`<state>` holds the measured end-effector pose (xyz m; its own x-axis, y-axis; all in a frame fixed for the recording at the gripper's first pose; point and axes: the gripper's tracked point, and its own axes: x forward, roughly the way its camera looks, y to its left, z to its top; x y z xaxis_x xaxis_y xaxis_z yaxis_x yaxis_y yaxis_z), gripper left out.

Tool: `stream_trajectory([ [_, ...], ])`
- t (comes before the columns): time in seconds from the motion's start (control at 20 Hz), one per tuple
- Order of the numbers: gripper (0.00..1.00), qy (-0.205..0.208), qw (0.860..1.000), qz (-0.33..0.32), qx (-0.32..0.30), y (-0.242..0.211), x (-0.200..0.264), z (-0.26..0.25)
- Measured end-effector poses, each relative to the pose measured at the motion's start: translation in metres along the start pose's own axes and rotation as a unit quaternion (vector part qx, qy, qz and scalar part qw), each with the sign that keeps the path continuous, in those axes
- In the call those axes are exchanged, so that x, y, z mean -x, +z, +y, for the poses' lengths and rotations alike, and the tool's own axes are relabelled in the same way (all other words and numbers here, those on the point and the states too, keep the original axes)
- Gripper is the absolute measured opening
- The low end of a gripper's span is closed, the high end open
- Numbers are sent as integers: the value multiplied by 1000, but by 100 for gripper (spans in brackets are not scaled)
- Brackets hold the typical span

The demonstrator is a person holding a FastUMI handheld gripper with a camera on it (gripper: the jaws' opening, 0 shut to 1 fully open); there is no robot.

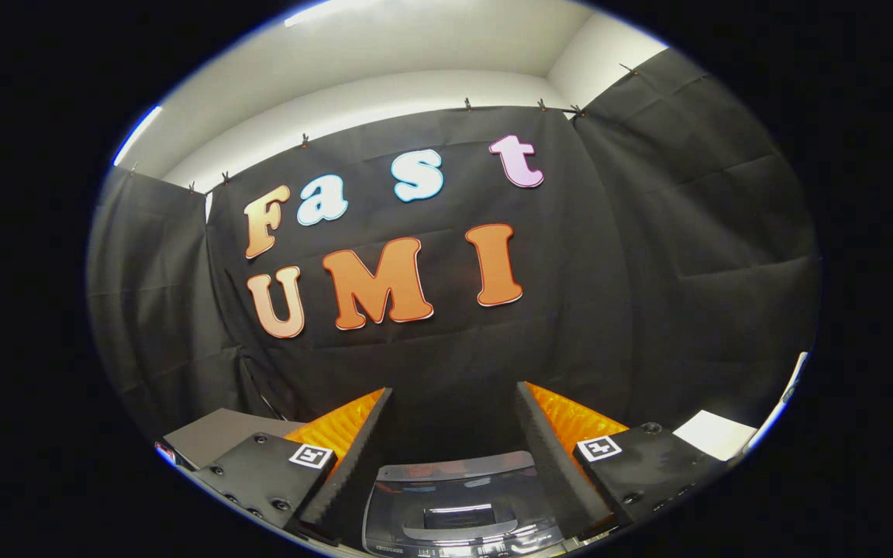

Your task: Put the clothes into the washing machine and then close the washing machine lid.

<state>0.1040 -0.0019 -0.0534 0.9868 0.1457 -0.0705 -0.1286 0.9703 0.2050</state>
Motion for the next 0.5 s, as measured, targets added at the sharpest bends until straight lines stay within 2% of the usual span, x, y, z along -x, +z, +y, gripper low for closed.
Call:
stream_trajectory([
  [0.5,99,6,1000,3,2,-3,1,4],
])
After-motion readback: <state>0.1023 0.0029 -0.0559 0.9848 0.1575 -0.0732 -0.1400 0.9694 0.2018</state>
